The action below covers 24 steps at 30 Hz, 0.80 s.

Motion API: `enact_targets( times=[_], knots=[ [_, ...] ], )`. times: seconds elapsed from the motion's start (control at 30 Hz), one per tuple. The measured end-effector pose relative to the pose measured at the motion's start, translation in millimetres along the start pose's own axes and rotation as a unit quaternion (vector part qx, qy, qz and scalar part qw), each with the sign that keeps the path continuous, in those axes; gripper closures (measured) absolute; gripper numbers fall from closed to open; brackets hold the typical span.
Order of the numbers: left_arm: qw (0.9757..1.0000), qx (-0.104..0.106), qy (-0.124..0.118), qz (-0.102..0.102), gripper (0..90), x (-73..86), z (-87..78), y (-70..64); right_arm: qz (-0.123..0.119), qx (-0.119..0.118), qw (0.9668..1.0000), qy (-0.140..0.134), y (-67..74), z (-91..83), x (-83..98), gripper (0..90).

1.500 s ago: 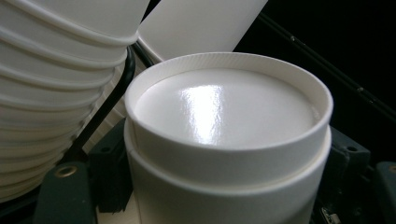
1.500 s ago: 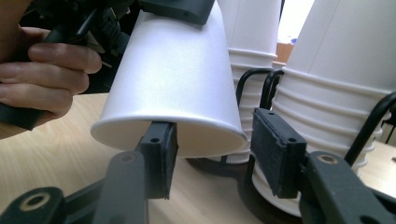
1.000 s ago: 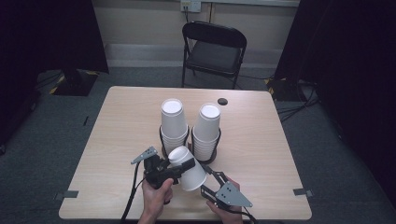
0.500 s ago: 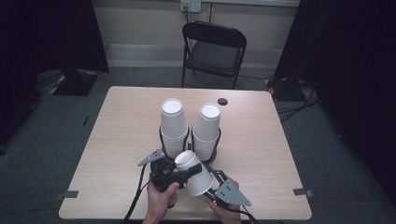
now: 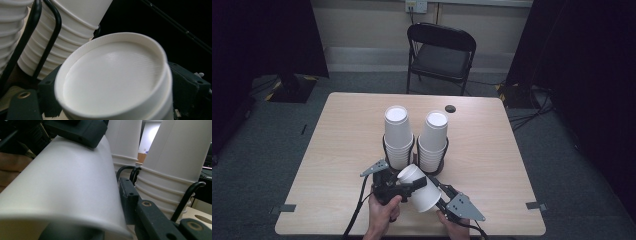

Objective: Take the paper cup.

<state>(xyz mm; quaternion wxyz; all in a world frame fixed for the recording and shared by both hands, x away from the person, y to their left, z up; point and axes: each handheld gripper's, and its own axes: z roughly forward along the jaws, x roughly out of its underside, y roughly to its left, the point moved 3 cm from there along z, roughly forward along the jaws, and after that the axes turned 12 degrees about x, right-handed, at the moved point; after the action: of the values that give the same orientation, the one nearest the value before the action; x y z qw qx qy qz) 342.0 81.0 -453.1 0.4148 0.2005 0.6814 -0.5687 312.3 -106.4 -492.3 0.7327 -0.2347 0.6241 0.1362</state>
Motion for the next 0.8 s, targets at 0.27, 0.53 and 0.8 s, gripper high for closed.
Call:
enact_targets(
  times=[0.27, 0.53, 0.8],
  knots=[
    [1.0, 0.006, 0.001, 0.003, 11.6, 0.0, -2.9, 2.2, 0.01, -0.004, 0.9999, 0.005, -0.3, -1.1, -1.9, 83.5],
    [0.9996, 0.017, -0.015, 0.014, 8.6, -2.0, -8.3, 0.3, -0.001, 0.006, 0.9999, -0.012, 1.8, -4.2, -10.4, 83.7],
    [0.999, 0.017, -0.019, 0.036, 1.7, -2.0, -15.3, 4.8, 0.02, 0.028, 0.9994, -0.008, -11.2, -7.5, -9.6, 87.8]
  ],
)
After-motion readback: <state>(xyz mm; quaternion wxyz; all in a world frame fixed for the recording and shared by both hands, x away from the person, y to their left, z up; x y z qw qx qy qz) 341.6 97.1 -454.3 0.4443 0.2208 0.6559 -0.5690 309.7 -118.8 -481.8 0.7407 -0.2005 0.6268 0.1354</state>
